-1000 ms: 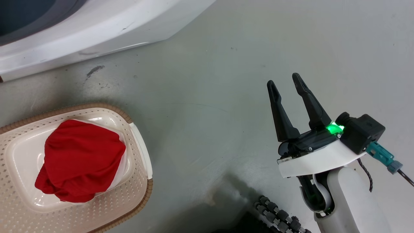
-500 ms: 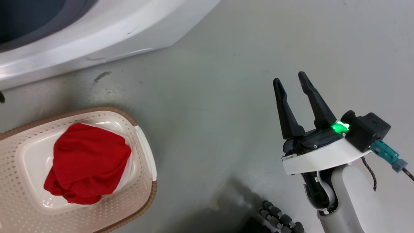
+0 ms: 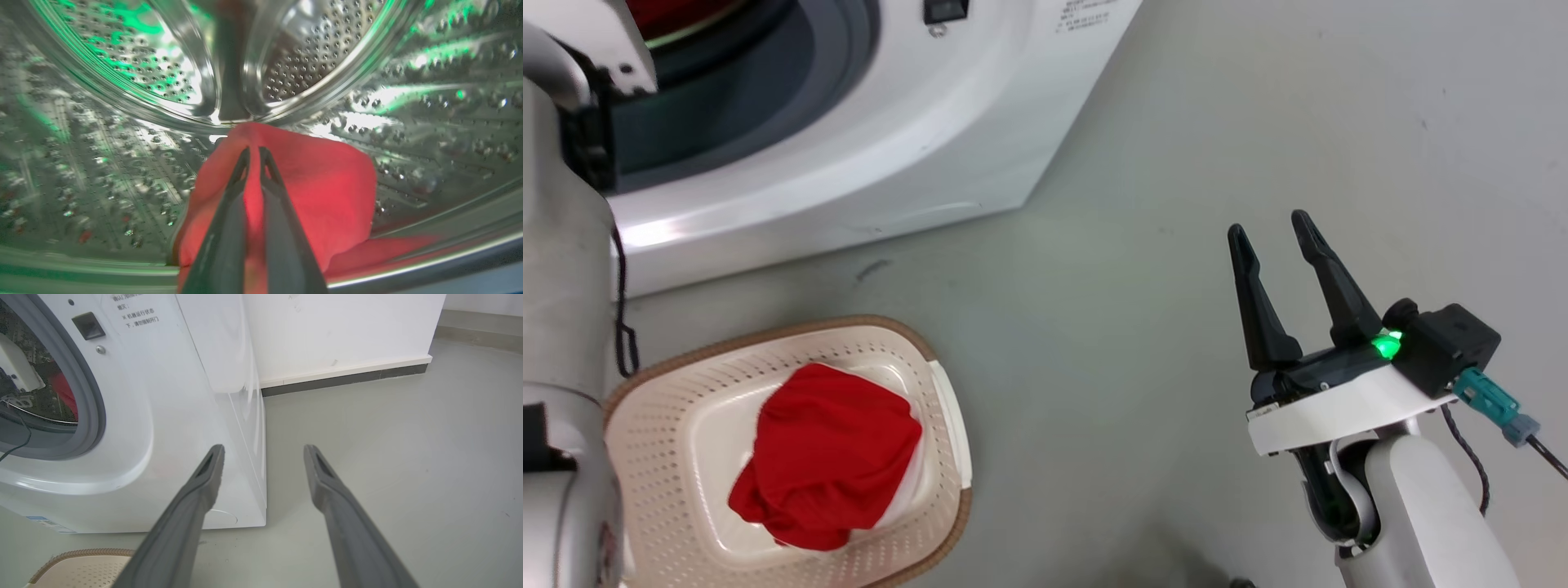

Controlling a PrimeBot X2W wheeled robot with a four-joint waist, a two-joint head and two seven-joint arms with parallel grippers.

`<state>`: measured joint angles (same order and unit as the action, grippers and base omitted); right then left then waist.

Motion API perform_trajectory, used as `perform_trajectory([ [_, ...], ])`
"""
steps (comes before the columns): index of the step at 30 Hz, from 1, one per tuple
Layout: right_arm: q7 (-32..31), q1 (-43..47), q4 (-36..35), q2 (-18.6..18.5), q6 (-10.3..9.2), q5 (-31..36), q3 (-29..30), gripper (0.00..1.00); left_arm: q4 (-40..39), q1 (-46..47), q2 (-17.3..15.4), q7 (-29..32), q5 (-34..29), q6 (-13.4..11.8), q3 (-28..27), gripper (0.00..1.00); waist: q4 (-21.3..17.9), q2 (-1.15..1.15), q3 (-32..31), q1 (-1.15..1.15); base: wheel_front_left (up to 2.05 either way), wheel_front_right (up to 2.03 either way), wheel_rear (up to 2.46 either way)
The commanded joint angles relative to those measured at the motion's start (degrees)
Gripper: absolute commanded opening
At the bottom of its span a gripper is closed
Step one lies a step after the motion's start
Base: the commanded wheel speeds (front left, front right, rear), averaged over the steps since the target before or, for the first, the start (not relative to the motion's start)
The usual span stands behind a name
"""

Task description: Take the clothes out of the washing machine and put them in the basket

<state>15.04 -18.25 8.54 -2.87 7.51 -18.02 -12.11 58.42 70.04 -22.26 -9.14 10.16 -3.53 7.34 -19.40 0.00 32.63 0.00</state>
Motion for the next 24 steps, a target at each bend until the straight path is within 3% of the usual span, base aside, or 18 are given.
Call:
perform_trajectory([
  [1,0.2,1.0,0.3,0.0,-0.04,0.5,0.4,1.0,0.5,-1.3,0.7,-1.6,0.4,0.5,0.0,0.0,2.0,0.0,-3.5,0.0,0.0,0.0,0.0],
  [10,-0.2,4.6,2.2,0.0,-0.03,2.9,3.0,1.0,2.5,-8.5,4.7,-6.1,2.8,2.6,-0.4,0.0,5.8,0.0,-12.6,0.0,0.0,0.0,0.0],
  [24,-3.9,12.5,-0.1,0.0,-0.03,5.0,6.7,1.0,-10.5,-22.1,9.8,-6.1,1.6,5.9,-0.4,0.0,10.9,0.0,-26.4,0.0,0.0,0.0,0.0],
])
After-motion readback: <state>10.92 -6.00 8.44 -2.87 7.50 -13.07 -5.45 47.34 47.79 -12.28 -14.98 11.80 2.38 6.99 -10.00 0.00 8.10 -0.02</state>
